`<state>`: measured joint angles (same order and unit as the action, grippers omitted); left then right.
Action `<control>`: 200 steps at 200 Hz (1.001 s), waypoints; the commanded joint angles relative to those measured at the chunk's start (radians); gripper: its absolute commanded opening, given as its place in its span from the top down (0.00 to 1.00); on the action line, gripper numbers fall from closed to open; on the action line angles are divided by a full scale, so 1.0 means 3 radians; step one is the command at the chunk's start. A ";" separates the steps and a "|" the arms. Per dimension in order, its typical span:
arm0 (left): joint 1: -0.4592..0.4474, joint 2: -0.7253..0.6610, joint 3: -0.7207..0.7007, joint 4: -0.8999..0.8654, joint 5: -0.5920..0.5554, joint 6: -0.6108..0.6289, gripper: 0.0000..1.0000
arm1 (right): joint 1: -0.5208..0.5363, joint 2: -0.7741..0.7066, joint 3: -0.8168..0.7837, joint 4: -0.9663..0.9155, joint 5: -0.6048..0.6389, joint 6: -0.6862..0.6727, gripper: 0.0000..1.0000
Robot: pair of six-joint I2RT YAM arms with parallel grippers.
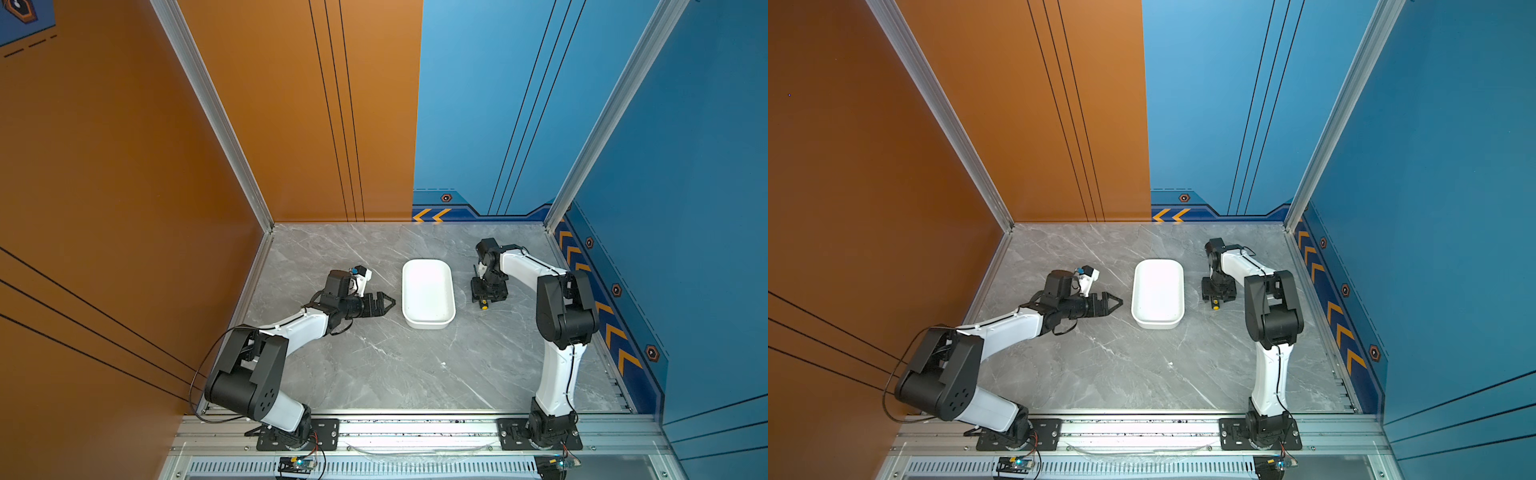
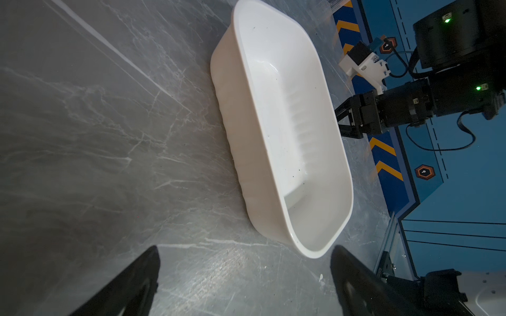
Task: Put the screwdriver in the bin
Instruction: Pick up the screwdriver from the middle-right of the table.
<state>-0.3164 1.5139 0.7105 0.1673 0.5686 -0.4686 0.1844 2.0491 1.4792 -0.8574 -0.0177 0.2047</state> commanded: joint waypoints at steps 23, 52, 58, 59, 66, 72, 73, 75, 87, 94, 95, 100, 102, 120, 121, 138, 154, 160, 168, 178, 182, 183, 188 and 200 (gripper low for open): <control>-0.0028 -0.0030 0.0015 -0.0091 -0.0057 0.0065 0.02 | 0.0046 0.0059 0.0089 -0.0135 0.0135 -0.0008 0.50; -0.0024 -0.0017 0.0014 -0.0090 -0.0053 0.0074 0.02 | 0.0045 0.0062 0.0086 -0.0138 0.0150 0.0004 0.62; -0.0025 -0.0011 0.0016 -0.0091 -0.0053 0.0074 0.02 | 0.0046 0.0062 0.0086 -0.0136 0.0151 0.0007 0.67; -0.0025 -0.0010 0.0018 -0.0091 -0.0051 0.0074 0.02 | 0.0048 0.0062 0.0088 -0.0137 0.0151 0.0010 0.68; -0.0026 -0.0005 0.0020 -0.0092 -0.0048 0.0070 0.02 | 0.0045 0.0062 0.0086 -0.0138 0.0151 0.0003 0.72; -0.0029 -0.0001 0.0020 -0.0087 -0.0043 0.0070 0.02 | 0.0046 0.0061 0.0085 -0.0138 0.0150 0.0003 0.75; -0.0027 0.0002 0.0020 -0.0087 -0.0044 0.0069 0.02 | 0.0045 0.0059 0.0083 -0.0138 0.0151 0.0003 0.75; -0.0029 0.0005 0.0020 -0.0090 -0.0048 0.0069 0.02 | 0.0045 0.0062 0.0084 -0.0136 0.0151 0.0003 0.76; -0.0029 0.0014 0.0025 -0.0088 -0.0047 0.0072 0.02 | 0.0048 0.0062 0.0083 -0.0138 0.0134 0.0009 0.82; -0.0027 0.0023 0.0029 -0.0091 -0.0049 0.0066 0.02 | 0.0049 0.0060 0.0083 -0.0136 0.0129 0.0014 0.89; -0.0026 0.0025 0.0027 -0.0087 -0.0049 0.0065 0.02 | 0.0047 0.0058 0.0079 -0.0137 0.0130 0.0016 0.89; -0.0025 0.0030 0.0025 -0.0089 -0.0049 0.0064 0.02 | 0.0045 0.0059 0.0076 -0.0138 0.0125 0.0023 0.94; -0.0026 0.0031 0.0025 -0.0088 -0.0048 0.0064 0.02 | 0.0046 0.0062 0.0075 -0.0136 0.0122 0.0023 0.96; -0.0029 0.0031 0.0021 -0.0090 -0.0039 0.0070 0.02 | 0.0053 -0.0001 0.0057 -0.0136 0.0075 0.0066 1.00; -0.0026 0.0031 0.0020 -0.0091 -0.0039 0.0069 0.02 | 0.0054 -0.0008 0.0056 -0.0135 0.0072 0.0068 1.00; -0.0025 0.0007 0.0014 -0.0107 -0.0054 0.0087 0.02 | 0.0096 -0.0188 0.0033 -0.0140 0.0025 0.0118 1.00; -0.0024 -0.0020 0.0020 -0.0177 -0.0101 0.0133 0.02 | 0.0166 -0.0407 0.0029 -0.0185 -0.0062 0.0197 1.00; -0.0025 -0.0032 0.0028 -0.0210 -0.0121 0.0154 0.02 | 0.0202 -0.0492 0.0031 -0.0210 -0.0086 0.0228 1.00; -0.0027 -0.0052 0.0037 -0.0253 -0.0144 0.0183 0.02 | 0.0257 -0.0615 0.0028 -0.0227 -0.0084 0.0270 1.00; -0.0024 -0.0080 0.0055 -0.0320 -0.0185 0.0228 0.02 | 0.0328 -0.0756 0.0033 -0.0243 -0.0064 0.0330 1.00; -0.0025 -0.0090 0.0065 -0.0351 -0.0204 0.0245 0.02 | 0.0357 -0.0807 0.0040 -0.0256 -0.0055 0.0358 1.00; -0.0027 -0.0093 0.0070 -0.0357 -0.0208 0.0249 0.02 | 0.0362 -0.0822 0.0045 -0.0261 -0.0052 0.0370 1.00; -0.0028 -0.0100 0.0083 -0.0406 -0.0220 0.0274 0.02 | 0.0397 -0.0878 0.0059 -0.0274 -0.0047 0.0409 1.00; -0.0024 -0.0114 0.0126 -0.0507 -0.0250 0.0337 0.02 | 0.0500 -0.1008 0.0071 -0.0285 -0.0062 0.0488 1.00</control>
<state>-0.3164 1.5089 0.7136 0.0994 0.5369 -0.4267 0.2848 1.8500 1.4826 -0.8925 -0.0231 0.2790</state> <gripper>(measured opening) 0.979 0.235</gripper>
